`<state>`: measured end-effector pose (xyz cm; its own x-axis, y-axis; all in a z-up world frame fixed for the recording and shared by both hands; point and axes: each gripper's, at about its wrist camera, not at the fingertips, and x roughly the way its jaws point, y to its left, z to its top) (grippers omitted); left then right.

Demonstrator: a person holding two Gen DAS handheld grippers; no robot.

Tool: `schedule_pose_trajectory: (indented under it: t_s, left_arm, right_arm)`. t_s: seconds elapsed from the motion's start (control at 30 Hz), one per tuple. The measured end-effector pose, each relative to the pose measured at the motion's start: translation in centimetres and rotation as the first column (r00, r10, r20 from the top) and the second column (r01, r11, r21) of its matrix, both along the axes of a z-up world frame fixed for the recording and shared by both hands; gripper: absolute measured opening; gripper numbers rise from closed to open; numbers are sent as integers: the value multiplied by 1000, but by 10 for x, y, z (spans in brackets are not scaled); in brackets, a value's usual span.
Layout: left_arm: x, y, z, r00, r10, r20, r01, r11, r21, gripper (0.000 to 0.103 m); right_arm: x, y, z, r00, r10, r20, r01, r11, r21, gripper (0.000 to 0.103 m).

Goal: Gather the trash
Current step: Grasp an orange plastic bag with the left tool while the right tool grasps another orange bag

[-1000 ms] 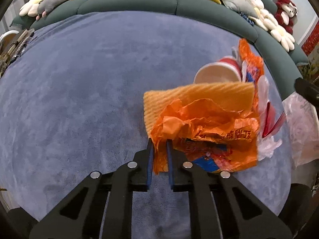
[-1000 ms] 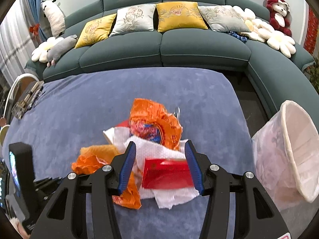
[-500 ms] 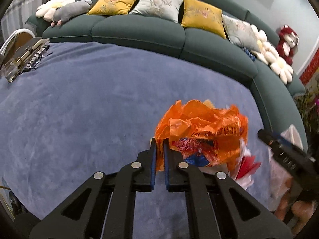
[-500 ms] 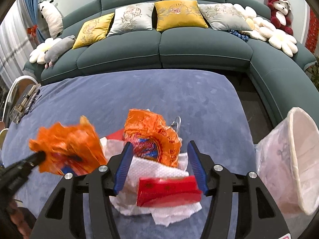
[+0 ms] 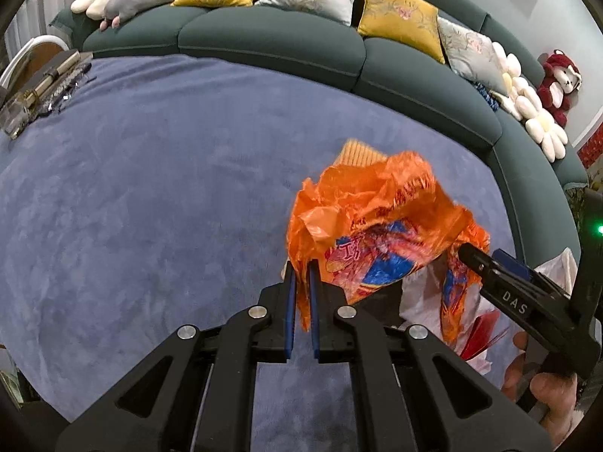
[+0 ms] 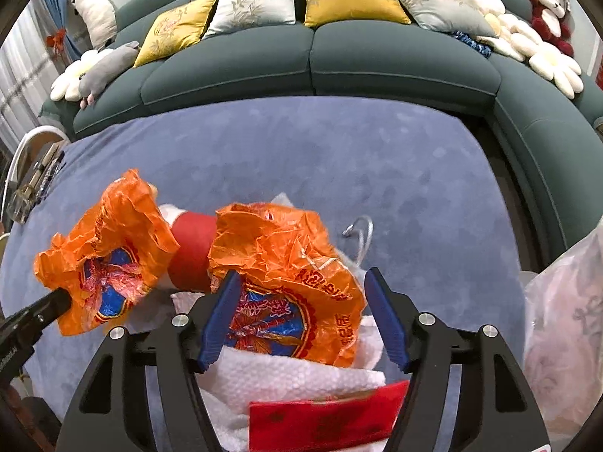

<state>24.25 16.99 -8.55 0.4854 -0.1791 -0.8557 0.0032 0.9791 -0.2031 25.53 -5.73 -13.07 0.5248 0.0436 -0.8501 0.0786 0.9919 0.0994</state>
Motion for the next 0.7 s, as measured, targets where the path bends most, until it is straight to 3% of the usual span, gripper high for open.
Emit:
schedule_pose_trajectory:
  t_s: [0.17,0.27,0.7]
  left_arm:
    - [-7,-1,-10,1000,-2,-27,2,1000,-1,6]
    - [-15,-3,-10,999,-6,-32,6,1000,-4,6]
    - [-53,-24,31,998,-46,40,46,999,-4,5]
  right_arm:
    - [-7,0,-4,1000,5,-5,-5,1000,17,38]
    - [-15,-1,2,1000,4,8,-5,999,34,31]
    - [-58,-19,67,988,-34,148,24,997,67,27]
